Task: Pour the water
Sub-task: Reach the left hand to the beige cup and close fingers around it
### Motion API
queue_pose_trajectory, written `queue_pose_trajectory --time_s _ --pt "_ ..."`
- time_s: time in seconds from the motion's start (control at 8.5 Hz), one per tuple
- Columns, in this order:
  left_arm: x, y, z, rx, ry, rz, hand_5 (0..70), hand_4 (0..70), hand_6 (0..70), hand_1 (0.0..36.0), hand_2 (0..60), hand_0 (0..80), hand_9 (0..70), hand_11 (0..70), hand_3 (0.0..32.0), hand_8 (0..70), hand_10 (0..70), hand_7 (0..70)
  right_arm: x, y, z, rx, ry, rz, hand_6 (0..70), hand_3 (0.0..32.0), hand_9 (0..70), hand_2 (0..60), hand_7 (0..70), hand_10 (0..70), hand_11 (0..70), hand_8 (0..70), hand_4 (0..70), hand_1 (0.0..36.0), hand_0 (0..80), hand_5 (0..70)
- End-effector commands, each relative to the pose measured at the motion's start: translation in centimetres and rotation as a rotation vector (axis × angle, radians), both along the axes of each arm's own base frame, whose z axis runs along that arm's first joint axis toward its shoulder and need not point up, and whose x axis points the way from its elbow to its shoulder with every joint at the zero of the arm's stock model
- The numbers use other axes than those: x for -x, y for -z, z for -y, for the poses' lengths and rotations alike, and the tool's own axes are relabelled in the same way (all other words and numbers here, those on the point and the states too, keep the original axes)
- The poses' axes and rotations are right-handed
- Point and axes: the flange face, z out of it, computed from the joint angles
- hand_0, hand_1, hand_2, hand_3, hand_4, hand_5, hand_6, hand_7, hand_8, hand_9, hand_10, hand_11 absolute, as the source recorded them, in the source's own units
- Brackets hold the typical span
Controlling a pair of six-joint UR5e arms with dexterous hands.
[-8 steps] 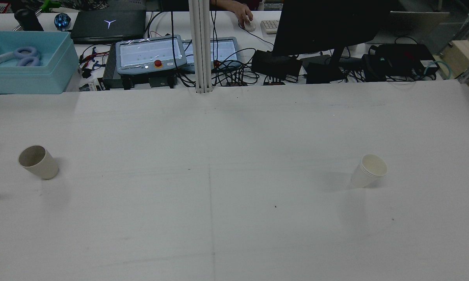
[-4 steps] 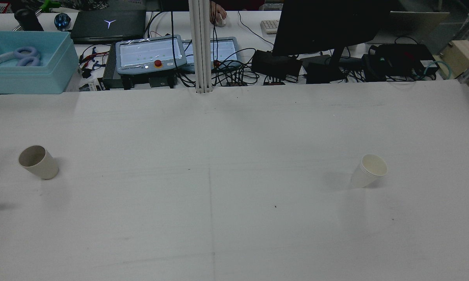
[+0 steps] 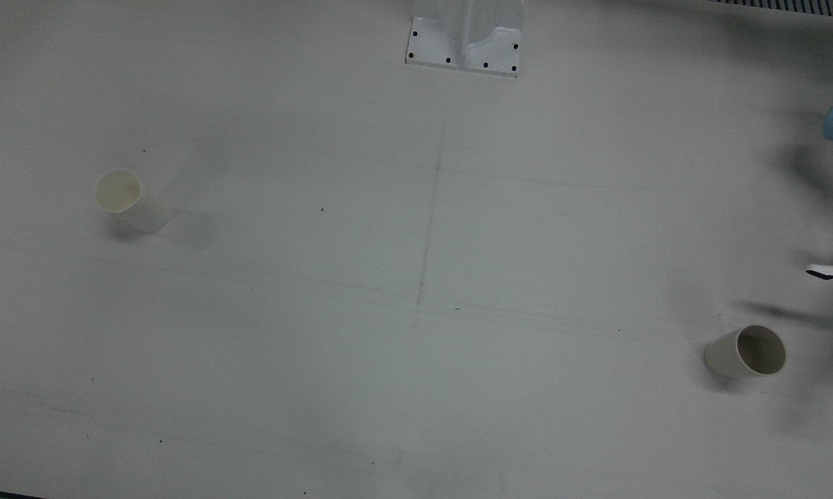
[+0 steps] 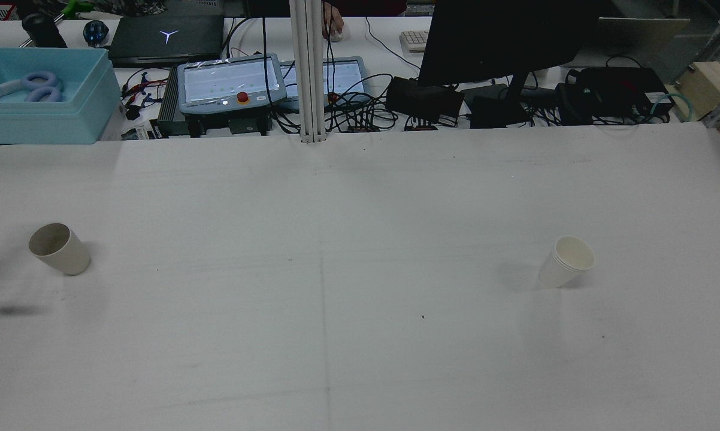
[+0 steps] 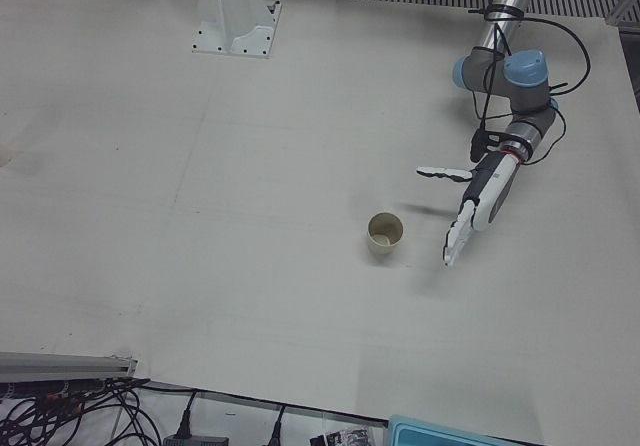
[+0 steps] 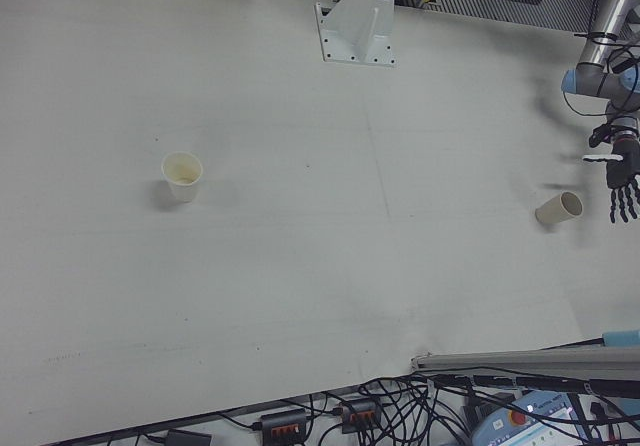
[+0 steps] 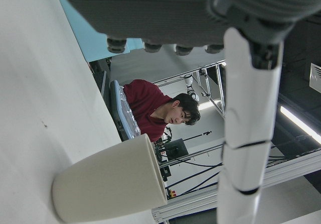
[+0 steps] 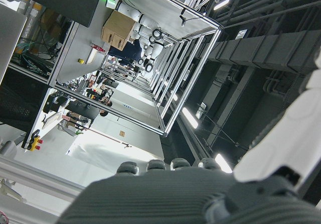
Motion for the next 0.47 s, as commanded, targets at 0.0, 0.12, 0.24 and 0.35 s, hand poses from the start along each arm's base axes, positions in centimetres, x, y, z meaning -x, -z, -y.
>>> queue_pose_trajectory --time_s 0.0,0.12,0.24,0.35 --pt "-3.0 0.0 2.4 0.049 -0.031 0.037 0.0 1.1 0.0 29.1 5.2 64.8 0.0 5.2 11.0 0.0 1.2 0.0 -0.3 -0.7 0.4 0.010 -0.005 0.005 0.4 2.6 0.0 12.8 0.0 0.4 1.3 0.0 0.3 7.5 34.7 0.0" --pt "-3.4 -0.4 2.6 0.050 -0.034 0.038 0.0 1.0 0.0 29.6 5.4 66.2 0.0 5.5 10.2 0.0 1.4 0.0 -0.3 -0.5 0.6 0.007 -0.003 0.003 0.4 2.4 0.0 12.8 0.0 0.6 1.6 0.0 0.5 7.3 33.9 0.0" --pt "-4.5 -0.7 2.2 0.046 -0.057 0.036 0.0 1.1 0.0 28.7 5.9 63.4 0.0 5.1 5.2 0.0 1.2 0.0 -0.3 -0.7 0.7 0.011 -0.003 0.005 0.5 2.2 0.0 12.8 0.0 0.8 1.9 0.0 0.5 7.3 33.7 0.0" --pt "-5.9 -1.4 1.7 0.048 -0.084 0.035 0.0 1.1 0.0 26.6 6.0 60.3 0.0 3.8 0.4 0.0 0.5 0.0 -0.4 -0.5 1.0 0.007 -0.008 0.004 0.4 2.2 0.0 12.7 0.0 0.7 1.7 0.0 0.6 7.1 33.2 0.0"
